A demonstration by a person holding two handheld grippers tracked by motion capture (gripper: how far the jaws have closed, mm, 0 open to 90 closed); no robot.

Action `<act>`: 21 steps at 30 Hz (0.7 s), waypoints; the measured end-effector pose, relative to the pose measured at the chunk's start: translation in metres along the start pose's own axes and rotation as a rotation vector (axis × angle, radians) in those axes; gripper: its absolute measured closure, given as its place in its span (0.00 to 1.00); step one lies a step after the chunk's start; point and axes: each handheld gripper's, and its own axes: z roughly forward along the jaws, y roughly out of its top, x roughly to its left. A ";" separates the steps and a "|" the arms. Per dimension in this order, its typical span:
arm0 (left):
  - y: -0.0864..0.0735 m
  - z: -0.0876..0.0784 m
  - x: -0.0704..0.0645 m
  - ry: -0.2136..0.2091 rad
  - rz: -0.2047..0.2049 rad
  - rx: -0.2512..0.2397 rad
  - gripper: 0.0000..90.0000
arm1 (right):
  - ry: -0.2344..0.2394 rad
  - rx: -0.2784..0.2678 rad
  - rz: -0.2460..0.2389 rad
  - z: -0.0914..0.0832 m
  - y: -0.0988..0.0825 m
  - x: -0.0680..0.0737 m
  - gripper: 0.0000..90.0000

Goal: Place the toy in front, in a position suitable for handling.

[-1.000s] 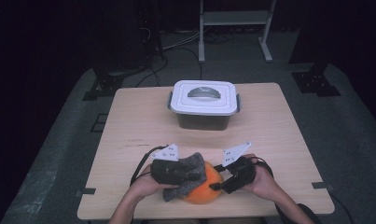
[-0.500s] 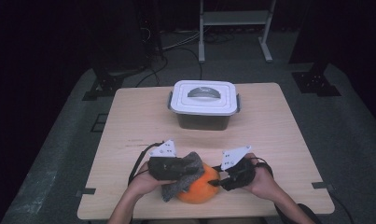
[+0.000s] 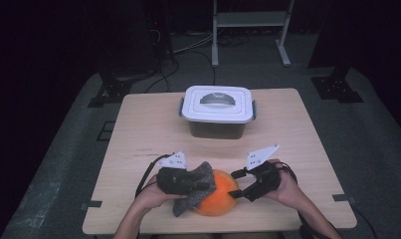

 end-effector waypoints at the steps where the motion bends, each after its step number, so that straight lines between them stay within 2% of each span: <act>1: 0.001 0.003 -0.003 -0.011 0.012 -0.002 0.76 | -0.002 0.007 -0.008 0.003 0.001 0.001 0.28; 3: 0.003 0.009 -0.007 0.004 0.042 0.008 0.76 | -0.020 0.042 -0.037 0.016 0.002 0.005 0.23; 4: 0.003 0.010 -0.007 0.021 0.050 0.012 0.76 | -0.039 0.059 -0.051 0.021 0.002 0.006 0.26; 7: 0.002 0.007 -0.004 0.041 0.052 -0.002 0.76 | -0.066 0.065 -0.048 0.020 -0.001 0.005 0.48; 9: 0.001 0.005 -0.002 0.044 0.051 -0.002 0.77 | -0.063 0.061 -0.037 0.016 -0.004 0.002 0.55; 13: -0.005 -0.004 0.004 0.063 0.043 0.019 0.76 | -0.063 0.060 -0.013 0.014 -0.007 -0.002 0.57; 17: -0.015 -0.013 0.013 0.096 0.003 0.030 0.76 | -0.055 0.041 0.049 0.007 -0.016 -0.011 0.57; 19: -0.019 -0.013 0.016 0.087 -0.017 0.026 0.76 | -0.054 0.030 0.064 0.005 -0.019 -0.014 0.56; 21: -0.018 -0.011 0.015 0.080 -0.012 0.020 0.76 | -0.056 0.032 0.061 0.005 -0.019 -0.013 0.56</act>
